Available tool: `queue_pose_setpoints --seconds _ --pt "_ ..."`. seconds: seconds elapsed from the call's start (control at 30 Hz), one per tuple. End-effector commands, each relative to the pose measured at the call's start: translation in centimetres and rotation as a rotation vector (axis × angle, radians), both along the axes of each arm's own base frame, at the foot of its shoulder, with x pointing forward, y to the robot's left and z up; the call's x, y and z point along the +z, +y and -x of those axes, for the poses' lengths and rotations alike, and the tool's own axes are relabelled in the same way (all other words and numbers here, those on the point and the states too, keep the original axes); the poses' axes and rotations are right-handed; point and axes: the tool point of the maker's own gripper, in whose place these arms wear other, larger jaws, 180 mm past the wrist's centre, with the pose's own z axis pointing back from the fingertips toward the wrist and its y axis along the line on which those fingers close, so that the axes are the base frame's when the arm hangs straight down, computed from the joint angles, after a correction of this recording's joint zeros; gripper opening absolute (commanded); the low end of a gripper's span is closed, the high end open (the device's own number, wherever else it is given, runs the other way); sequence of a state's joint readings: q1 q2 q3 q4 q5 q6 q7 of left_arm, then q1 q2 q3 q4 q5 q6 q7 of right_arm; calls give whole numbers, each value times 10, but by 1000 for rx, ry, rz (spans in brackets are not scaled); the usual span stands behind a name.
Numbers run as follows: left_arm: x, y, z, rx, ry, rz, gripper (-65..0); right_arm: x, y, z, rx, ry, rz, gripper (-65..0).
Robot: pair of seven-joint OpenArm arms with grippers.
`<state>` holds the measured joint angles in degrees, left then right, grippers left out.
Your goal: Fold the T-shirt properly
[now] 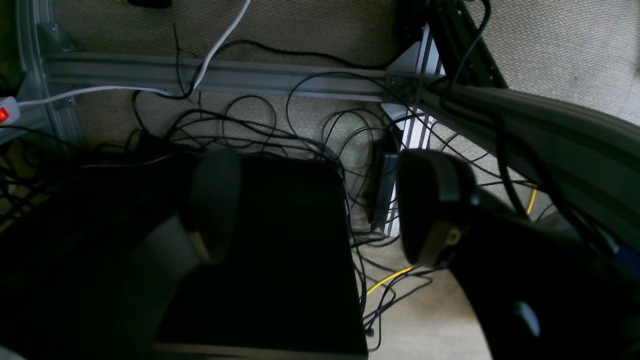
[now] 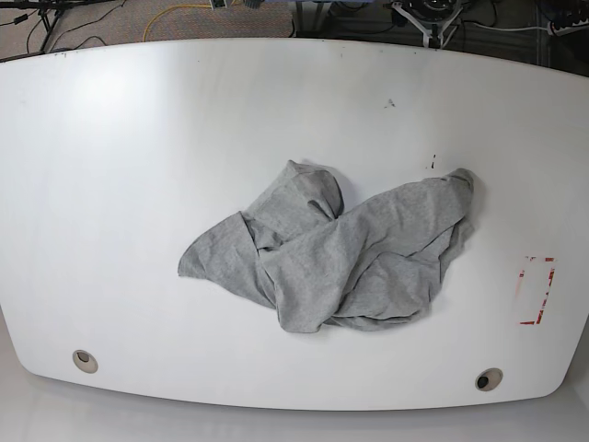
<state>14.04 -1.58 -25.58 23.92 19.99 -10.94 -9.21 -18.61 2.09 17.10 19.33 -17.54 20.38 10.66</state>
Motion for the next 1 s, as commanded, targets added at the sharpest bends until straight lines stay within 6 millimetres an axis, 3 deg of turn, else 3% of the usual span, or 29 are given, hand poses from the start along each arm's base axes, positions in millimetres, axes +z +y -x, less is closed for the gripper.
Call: queue_pose_setpoints --seconds 0.0,0.4,0.97 --pt "3 6 -1 2 -23 -16 -189 1 -4 4 -9 -1 0 -515" --pt "18 10 8 -13 -77 -33 -190 7 -9 3 1 -46 20 -515" --pt "5 -7 9 46 -26 15 -183 5 -3 -7 -3 -54 8 -511"
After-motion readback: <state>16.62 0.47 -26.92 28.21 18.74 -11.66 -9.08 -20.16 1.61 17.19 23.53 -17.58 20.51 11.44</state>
